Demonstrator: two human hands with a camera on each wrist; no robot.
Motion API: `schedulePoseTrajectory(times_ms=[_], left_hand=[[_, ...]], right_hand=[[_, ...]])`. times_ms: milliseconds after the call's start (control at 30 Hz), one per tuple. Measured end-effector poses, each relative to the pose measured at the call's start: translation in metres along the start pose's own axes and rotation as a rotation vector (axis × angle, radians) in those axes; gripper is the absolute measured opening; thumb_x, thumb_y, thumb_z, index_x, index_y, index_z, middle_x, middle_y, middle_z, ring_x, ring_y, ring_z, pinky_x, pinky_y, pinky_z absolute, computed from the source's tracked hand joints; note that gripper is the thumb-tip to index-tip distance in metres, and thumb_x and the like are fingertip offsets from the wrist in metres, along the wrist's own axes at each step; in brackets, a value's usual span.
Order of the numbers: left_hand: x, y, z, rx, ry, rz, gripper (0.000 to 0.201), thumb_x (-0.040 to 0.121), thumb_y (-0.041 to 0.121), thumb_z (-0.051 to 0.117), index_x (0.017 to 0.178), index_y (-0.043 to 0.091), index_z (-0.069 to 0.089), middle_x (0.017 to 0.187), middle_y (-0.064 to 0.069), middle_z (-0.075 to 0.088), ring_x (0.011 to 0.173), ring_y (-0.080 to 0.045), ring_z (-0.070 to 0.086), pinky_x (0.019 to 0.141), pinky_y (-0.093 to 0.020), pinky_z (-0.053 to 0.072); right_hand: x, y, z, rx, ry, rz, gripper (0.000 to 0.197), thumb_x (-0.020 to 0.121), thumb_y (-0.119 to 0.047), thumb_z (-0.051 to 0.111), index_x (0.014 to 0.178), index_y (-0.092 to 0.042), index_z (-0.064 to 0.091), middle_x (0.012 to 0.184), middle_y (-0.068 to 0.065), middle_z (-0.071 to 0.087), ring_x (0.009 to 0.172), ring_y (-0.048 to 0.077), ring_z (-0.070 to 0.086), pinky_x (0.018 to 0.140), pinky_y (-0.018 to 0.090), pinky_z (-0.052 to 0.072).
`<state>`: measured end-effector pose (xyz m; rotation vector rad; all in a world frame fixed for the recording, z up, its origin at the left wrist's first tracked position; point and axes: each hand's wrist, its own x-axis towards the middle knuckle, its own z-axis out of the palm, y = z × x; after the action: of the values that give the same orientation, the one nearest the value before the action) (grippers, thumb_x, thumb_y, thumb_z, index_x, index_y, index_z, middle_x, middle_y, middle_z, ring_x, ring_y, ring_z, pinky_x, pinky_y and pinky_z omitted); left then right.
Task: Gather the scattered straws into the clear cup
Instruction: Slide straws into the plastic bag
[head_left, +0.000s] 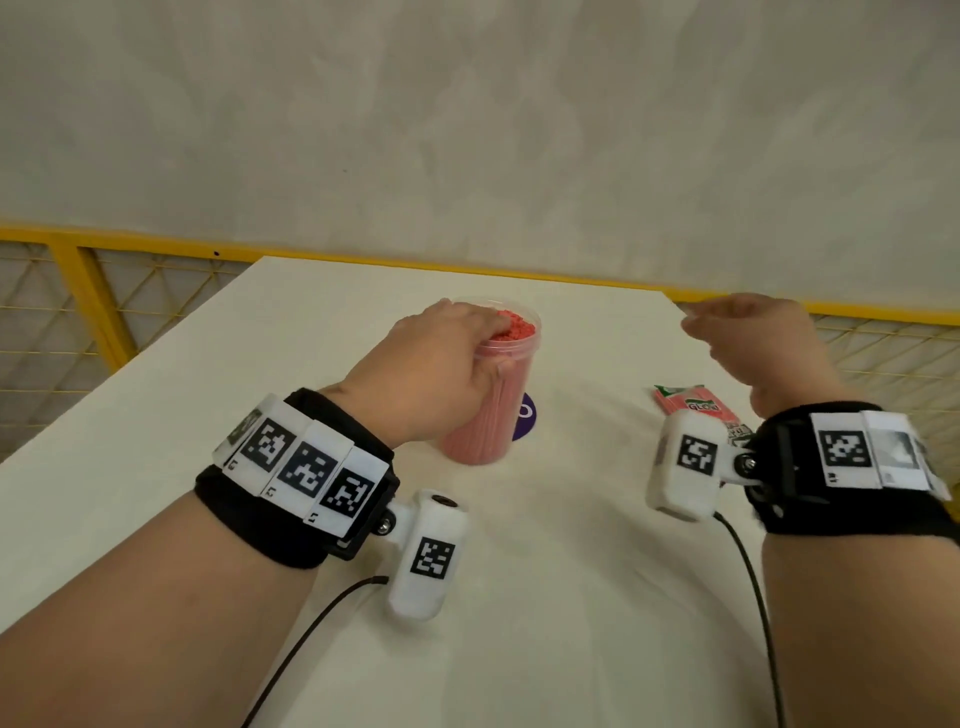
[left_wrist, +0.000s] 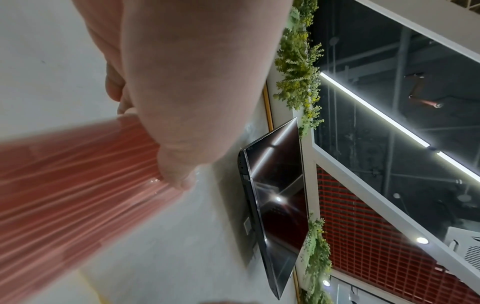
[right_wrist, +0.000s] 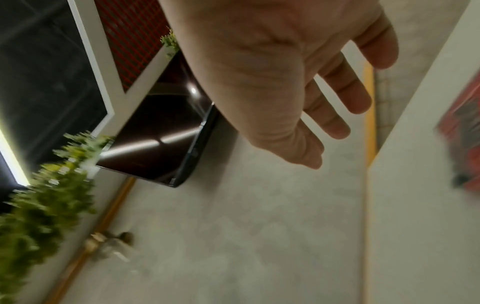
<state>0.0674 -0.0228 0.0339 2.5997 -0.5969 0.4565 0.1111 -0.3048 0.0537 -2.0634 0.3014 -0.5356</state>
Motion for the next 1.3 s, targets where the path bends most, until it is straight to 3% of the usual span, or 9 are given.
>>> schedulePoseTrajectory(times_ms=[200,333,467,600,733,833,1033,1133,1300], left_hand=[[0.003,0.0,0.003,0.027,-0.006,-0.02,0.046,0.098,0.031,0.048,0.142,0.021,0.045,0.143,-0.002,0.047,0.133,-0.02,0.042,0.111,-0.035,0.033],[0.007,0.0,0.001,0.035,-0.062,-0.048,0.051,0.097,0.038,0.048,0.145,0.024,0.04,0.146,0.0,0.044,0.134,-0.02,0.041,0.111,-0.039,0.033],[0.006,0.006,-0.005,0.173,-0.136,-0.085,0.069,0.09,0.05,0.055,0.15,0.028,0.028,0.153,0.003,0.033,0.141,-0.02,0.029,0.113,-0.048,0.028],[-0.013,0.023,-0.008,0.09,0.076,-0.04,0.063,0.087,0.044,0.063,0.144,0.027,0.04,0.151,-0.001,0.033,0.141,-0.02,0.027,0.112,-0.047,0.021],[-0.043,0.045,-0.006,-0.063,0.299,0.095,0.031,0.086,0.027,0.068,0.116,0.02,0.064,0.125,0.002,0.049,0.116,-0.013,0.048,0.103,-0.037,0.026],[-0.053,0.054,-0.007,-0.175,0.19,0.079,0.012,0.088,0.02,0.065,0.099,0.023,0.065,0.109,0.01,0.046,0.099,0.001,0.046,0.095,-0.027,0.035],[-0.072,0.049,-0.01,-0.336,-0.141,-0.076,0.022,0.086,0.022,0.07,0.094,0.031,0.053,0.106,0.012,0.056,0.099,-0.014,0.059,0.081,-0.026,0.05],[-0.084,0.041,-0.008,-0.414,-0.208,-0.126,0.031,0.082,0.017,0.075,0.099,0.027,0.051,0.105,0.001,0.065,0.088,-0.027,0.064,0.081,-0.045,0.054],[-0.096,0.024,0.001,-0.599,-0.118,-0.263,0.041,0.075,0.004,0.079,0.099,0.029,0.055,0.099,-0.001,0.066,0.083,-0.023,0.07,0.081,-0.044,0.058]], right_hand=[[0.013,0.059,-0.019,-0.583,-0.178,0.189,0.058,0.082,-0.027,0.07,0.135,-0.014,0.052,0.136,0.01,0.054,0.118,0.028,0.055,0.098,0.036,0.046],[0.0,0.062,-0.012,-0.689,-0.298,0.201,0.064,0.088,-0.028,0.06,0.145,-0.011,0.035,0.145,0.011,0.045,0.126,0.03,0.049,0.096,0.035,0.044],[-0.021,0.053,-0.005,-0.811,-0.352,0.165,0.058,0.084,-0.029,0.068,0.131,-0.007,0.043,0.128,0.011,0.056,0.115,0.027,0.054,0.08,0.031,0.039],[-0.04,0.042,-0.009,-0.76,-0.423,0.183,0.045,0.075,-0.019,0.079,0.109,-0.004,0.055,0.103,0.01,0.064,0.087,0.023,0.059,0.061,0.029,0.047],[-0.059,0.037,-0.014,-0.568,-0.508,0.142,0.049,0.073,0.001,0.073,0.12,-0.004,0.059,0.112,0.014,0.066,0.098,0.026,0.063,0.086,0.042,0.055],[-0.079,0.025,-0.016,-0.382,-0.638,0.098,0.054,0.066,0.014,0.067,0.112,-0.013,0.066,0.097,0.011,0.072,0.09,0.029,0.069,0.084,0.047,0.057],[-0.11,-0.013,-0.004,-0.181,-0.877,-0.081,0.05,0.068,0.021,0.062,0.103,-0.015,0.063,0.081,0.013,0.073,0.064,0.02,0.067,0.056,0.029,0.054],[-0.118,-0.026,0.01,-0.084,-0.92,-0.143,0.037,0.077,0.011,0.066,0.104,-0.014,0.063,0.085,0.012,0.075,0.07,0.022,0.071,0.064,0.033,0.057],[-0.134,-0.028,0.041,-0.103,-0.772,-0.249,0.018,0.088,-0.035,0.067,0.092,-0.018,0.068,0.083,0.004,0.075,0.076,0.022,0.072,0.076,0.042,0.059]])
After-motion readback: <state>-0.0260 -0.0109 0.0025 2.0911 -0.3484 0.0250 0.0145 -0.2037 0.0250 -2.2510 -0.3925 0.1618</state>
